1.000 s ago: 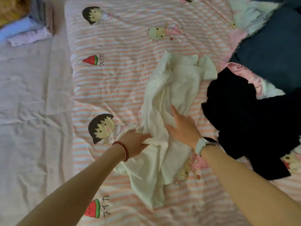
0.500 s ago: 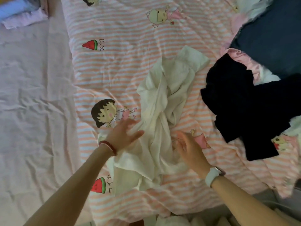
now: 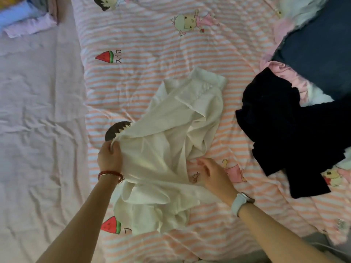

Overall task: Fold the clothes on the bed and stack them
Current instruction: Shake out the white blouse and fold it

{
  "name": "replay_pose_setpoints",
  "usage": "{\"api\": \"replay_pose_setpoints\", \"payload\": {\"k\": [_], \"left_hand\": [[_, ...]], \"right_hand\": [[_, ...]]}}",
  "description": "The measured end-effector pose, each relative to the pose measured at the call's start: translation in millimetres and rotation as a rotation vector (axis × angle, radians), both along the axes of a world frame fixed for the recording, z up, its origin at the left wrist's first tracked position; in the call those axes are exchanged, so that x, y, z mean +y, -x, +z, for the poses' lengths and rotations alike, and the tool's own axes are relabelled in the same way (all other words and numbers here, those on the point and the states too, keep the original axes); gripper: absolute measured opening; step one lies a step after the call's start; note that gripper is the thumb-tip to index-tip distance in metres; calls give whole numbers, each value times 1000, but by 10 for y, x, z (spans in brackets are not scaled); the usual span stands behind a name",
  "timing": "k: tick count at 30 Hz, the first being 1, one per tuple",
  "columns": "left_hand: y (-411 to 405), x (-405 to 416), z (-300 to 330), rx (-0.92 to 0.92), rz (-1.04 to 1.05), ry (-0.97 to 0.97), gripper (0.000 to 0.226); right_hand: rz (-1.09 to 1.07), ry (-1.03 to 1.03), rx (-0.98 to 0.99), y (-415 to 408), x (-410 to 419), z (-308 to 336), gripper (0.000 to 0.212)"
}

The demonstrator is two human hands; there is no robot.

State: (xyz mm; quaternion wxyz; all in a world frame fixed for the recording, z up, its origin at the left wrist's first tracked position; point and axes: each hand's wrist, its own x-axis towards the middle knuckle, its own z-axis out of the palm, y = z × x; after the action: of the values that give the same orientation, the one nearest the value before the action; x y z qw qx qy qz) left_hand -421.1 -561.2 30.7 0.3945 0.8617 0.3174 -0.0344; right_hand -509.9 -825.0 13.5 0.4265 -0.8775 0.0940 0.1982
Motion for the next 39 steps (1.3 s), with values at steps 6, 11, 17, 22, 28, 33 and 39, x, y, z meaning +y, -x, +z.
{"api": "replay_pose_setpoints", "payload": {"k": [6,11,17,22,28,33,39], "left_hand": [[98,173,95,52,-24,266,9],[39,31,234,-132,25,231,7],[-60,462,250,-26,450,-39,39],[360,414,189,122,42,-177,51],[723,-29,181,47,-1387,-615,55],[724,243,86,344,-1297,-673,28],[821,770,341,132,-773,-743,8]], "right_hand": [[127,214,-374,-788,181,169,45],[417,61,-124,-892,407,113,63],[680,-11,73,-24,489,40,70],[549,16,-83,180,655,57,39],[647,80,-390,557,549,56,15],[-111,-33,-31,620,451,62,26],[-290,110,-122,109,251,320,22]]}}
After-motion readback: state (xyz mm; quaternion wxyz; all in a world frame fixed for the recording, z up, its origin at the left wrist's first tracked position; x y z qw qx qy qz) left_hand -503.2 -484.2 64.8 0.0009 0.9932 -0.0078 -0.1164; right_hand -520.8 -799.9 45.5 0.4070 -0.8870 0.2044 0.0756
